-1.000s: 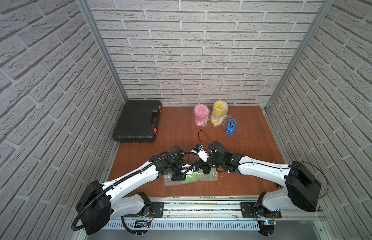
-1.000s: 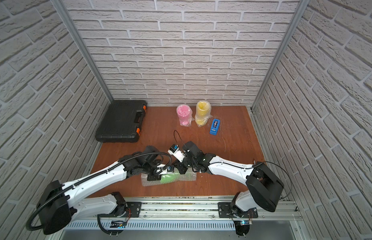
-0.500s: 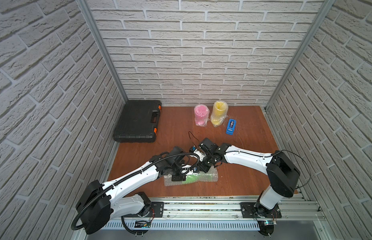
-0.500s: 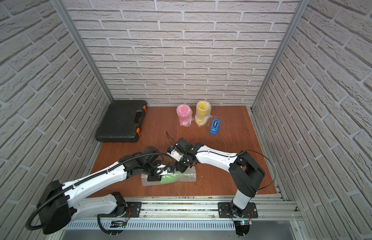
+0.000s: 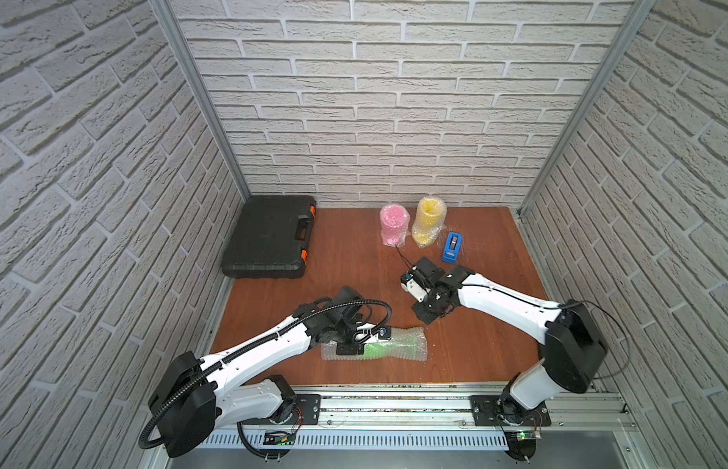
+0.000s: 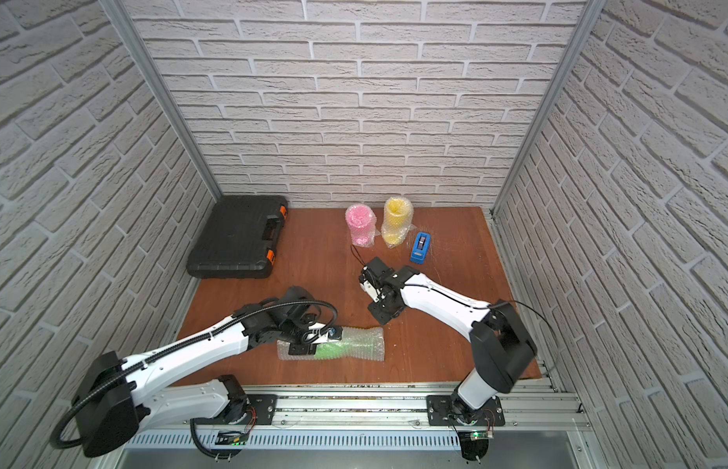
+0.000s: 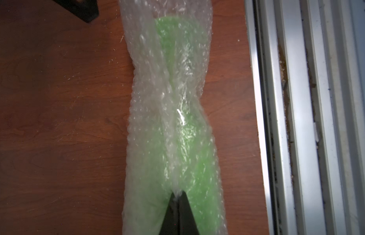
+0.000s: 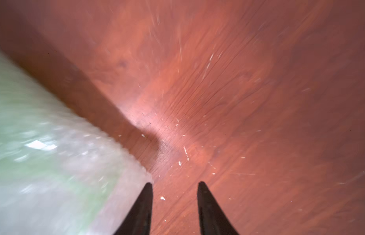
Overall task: Wrap wine glasses in bubble wrap
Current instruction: Pick up the bubble wrap from the center of the board.
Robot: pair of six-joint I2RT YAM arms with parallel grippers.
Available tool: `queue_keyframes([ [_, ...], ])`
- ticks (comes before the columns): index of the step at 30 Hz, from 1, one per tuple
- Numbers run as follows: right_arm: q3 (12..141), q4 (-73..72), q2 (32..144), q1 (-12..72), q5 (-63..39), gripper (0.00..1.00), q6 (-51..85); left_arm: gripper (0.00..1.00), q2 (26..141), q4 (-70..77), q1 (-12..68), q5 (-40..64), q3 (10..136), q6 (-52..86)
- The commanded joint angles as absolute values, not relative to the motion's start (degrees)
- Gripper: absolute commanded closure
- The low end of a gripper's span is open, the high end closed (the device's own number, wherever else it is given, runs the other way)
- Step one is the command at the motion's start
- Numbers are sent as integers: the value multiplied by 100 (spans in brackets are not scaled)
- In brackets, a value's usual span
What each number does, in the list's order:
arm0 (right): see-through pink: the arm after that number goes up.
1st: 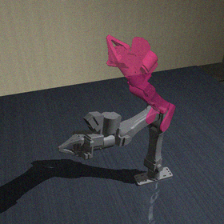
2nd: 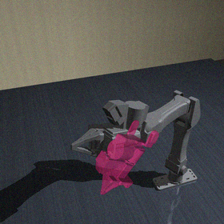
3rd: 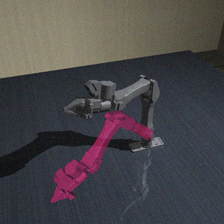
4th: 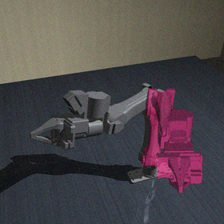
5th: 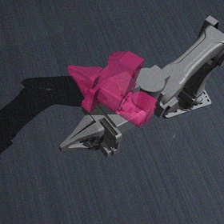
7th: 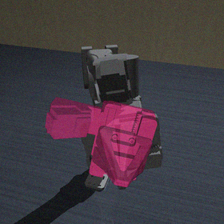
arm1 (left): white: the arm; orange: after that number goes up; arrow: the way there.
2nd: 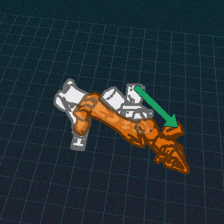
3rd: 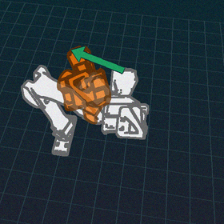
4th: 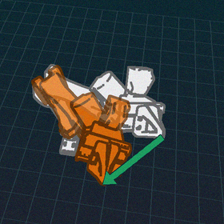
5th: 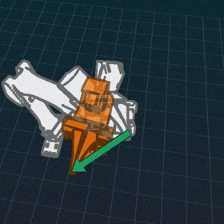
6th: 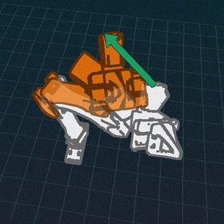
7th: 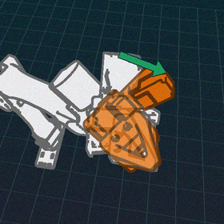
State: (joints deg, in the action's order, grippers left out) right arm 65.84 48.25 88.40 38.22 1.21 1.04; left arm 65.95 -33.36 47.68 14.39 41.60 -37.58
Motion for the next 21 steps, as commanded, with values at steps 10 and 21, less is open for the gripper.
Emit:
queue_keyframes([
  [10, 6667, 4585, 8627, 4420, -2324, 50, -2071, 100, 6565, -3740, 4658, 1432, 3989, -3921],
  [21, 6683, 4180, 9246, 4841, -2765, 35, -2030, 100, 6653, -3720, 4645, 1494, 4025, -3932],
])
